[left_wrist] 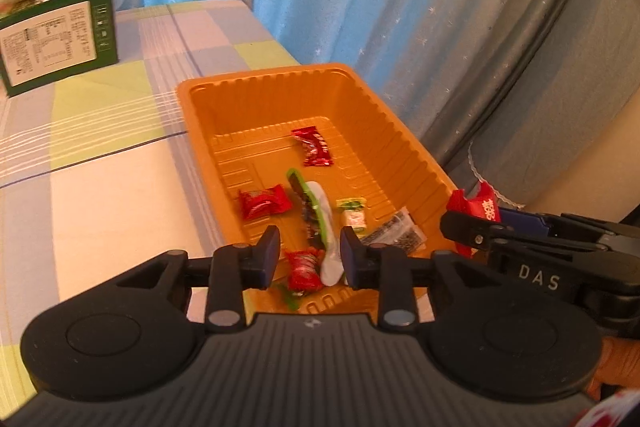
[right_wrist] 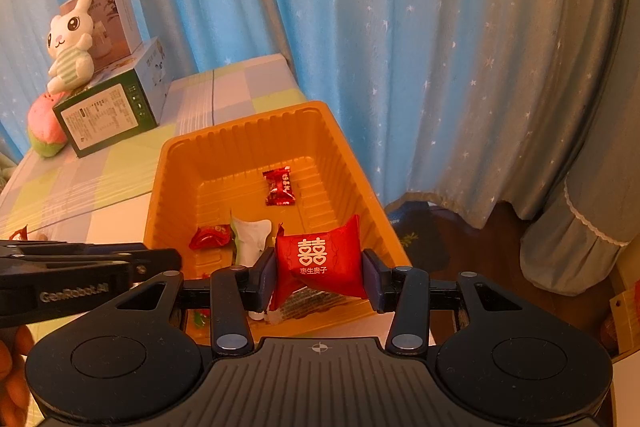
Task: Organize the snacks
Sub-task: 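Open the left tool to drop the small red candy while the right tool drops the double-happiness packet, then withdraw both open tools from the tray toward the remaining snacks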
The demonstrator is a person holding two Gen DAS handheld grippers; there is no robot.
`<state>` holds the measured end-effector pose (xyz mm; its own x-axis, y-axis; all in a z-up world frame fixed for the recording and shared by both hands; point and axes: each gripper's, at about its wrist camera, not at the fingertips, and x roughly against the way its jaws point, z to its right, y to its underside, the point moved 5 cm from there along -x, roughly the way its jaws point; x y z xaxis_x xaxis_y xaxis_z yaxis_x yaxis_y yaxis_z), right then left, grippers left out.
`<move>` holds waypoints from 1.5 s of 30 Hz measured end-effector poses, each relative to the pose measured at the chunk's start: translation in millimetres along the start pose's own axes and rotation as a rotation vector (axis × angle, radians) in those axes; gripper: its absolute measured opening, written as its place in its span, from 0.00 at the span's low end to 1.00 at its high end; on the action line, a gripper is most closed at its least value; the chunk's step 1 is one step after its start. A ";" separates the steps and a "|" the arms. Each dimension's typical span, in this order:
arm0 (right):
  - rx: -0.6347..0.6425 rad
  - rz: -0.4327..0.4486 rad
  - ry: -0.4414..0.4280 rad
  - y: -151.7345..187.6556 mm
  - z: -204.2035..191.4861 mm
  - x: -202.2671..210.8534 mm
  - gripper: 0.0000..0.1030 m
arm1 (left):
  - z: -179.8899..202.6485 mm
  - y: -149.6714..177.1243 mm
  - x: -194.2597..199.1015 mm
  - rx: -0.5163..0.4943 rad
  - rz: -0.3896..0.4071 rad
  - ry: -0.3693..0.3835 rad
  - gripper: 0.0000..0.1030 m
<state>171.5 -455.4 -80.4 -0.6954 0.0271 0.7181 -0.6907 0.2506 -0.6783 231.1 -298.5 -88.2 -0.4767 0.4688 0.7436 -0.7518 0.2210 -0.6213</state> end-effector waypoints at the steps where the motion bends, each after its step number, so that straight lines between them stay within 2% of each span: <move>1: -0.001 -0.002 -0.001 0.2 -0.1 -0.6 0.44 | -2.9 0.6 2.1 0.006 0.002 -0.003 0.28; 4: -0.005 -0.003 -0.006 -0.6 -1.3 -1.6 0.44 | -12.3 3.7 11.3 0.026 0.015 -0.018 0.30; 6: -0.012 -0.001 -0.016 -2.2 -3.5 -1.9 0.44 | -18.5 6.1 18.1 0.039 0.024 -0.030 0.36; 10: -0.018 0.006 -0.034 -7.9 -8.6 -2.2 0.44 | -28.3 10.8 29.3 0.054 0.034 -0.041 0.36; 16: -0.045 0.006 -0.085 -18.9 -15.3 -8.9 0.44 | -39.4 16.2 44.1 0.065 0.055 -0.066 0.42; 18: -0.054 -0.007 -0.102 -20.7 -17.2 -12.3 0.60 | -43.1 17.6 49.0 0.068 0.060 -0.078 0.45; 19: -0.064 -0.006 -0.099 -21.3 -16.9 -12.8 0.63 | -44.3 18.5 51.4 0.068 0.062 -0.080 0.45; 23: -0.114 -0.001 -0.099 -19.6 -12.1 -6.9 0.65 | -51.0 23.0 62.7 0.078 0.072 -0.098 0.47; 35: -0.192 -0.007 -0.092 14.7 -6.1 43.8 0.65 | -65.3 48.7 114.4 0.130 0.107 -0.139 0.51; 45: -0.164 0.014 -0.122 39.5 -31.8 93.1 0.65 | -77.0 73.0 170.6 0.152 0.154 -0.187 0.55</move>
<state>85.8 -412.2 -35.4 -0.7301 -0.0830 0.6782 -0.6465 0.4055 -0.6463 130.0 -136.5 -25.7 -0.6556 0.3179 0.6849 -0.7170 0.0224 -0.6967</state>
